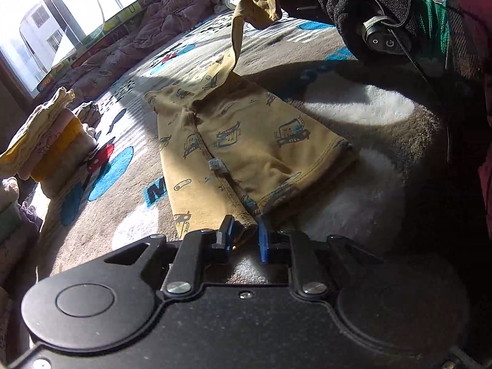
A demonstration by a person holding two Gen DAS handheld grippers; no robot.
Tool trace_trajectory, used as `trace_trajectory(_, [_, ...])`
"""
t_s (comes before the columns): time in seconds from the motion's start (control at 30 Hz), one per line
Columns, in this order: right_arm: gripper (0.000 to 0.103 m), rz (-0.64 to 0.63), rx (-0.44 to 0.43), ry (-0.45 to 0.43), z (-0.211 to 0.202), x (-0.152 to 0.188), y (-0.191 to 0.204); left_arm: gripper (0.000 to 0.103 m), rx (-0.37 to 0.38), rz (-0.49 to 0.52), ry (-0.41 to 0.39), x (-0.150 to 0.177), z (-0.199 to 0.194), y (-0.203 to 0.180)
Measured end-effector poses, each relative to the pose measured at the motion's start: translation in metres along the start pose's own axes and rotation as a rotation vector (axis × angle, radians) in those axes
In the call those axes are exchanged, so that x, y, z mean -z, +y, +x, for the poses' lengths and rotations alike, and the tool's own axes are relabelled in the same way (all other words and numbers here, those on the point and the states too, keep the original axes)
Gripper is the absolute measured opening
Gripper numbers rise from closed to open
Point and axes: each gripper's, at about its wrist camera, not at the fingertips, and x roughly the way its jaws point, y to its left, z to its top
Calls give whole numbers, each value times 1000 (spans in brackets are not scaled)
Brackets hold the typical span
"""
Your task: Fold clothes
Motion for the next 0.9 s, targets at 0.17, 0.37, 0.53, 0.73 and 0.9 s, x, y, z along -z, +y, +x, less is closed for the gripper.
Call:
trace_trajectory(0.17, [10, -31, 64, 57, -6, 8, 2, 21, 68, -101, -26, -4, -11, 23])
trace_trajectory(0.37, [10, -67, 102, 95, -15, 19, 9, 21, 153, -222, 50, 2, 21, 34])
trace_trajectory(0.53, [10, -117, 123, 132, -19, 32, 22, 21, 179, -266, 15, -10, 16, 40])
trace_trajectory(0.73, [10, -160, 116, 134, -26, 39, 41, 21, 168, -409, -59, -61, 27, 87])
trace_trajectory(0.9, [10, -137, 104, 104, -29, 40, 44, 33, 184, -513, -86, -109, 71, 122])
